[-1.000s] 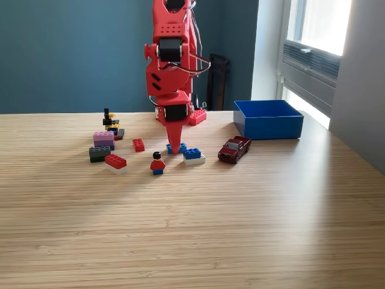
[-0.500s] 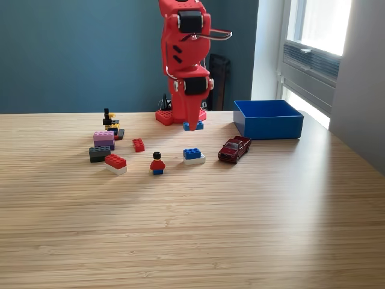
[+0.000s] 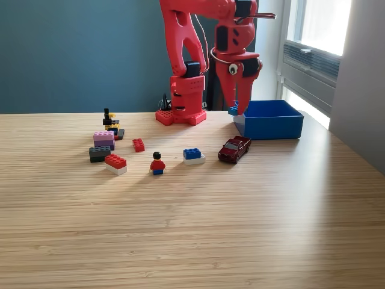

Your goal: Grasp a lego block and put it in the bin.

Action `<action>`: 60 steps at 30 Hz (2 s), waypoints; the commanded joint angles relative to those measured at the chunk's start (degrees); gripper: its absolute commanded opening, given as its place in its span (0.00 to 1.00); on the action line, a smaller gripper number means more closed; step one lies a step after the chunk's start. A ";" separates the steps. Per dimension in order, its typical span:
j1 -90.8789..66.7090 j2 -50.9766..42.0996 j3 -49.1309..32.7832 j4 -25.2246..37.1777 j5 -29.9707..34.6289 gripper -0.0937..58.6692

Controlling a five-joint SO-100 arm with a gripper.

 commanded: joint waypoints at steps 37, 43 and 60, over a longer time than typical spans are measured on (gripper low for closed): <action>-10.81 3.16 0.26 -4.92 4.22 0.23; -0.97 3.16 0.35 -8.35 3.69 0.15; 16.61 3.16 5.71 -16.08 -1.67 0.18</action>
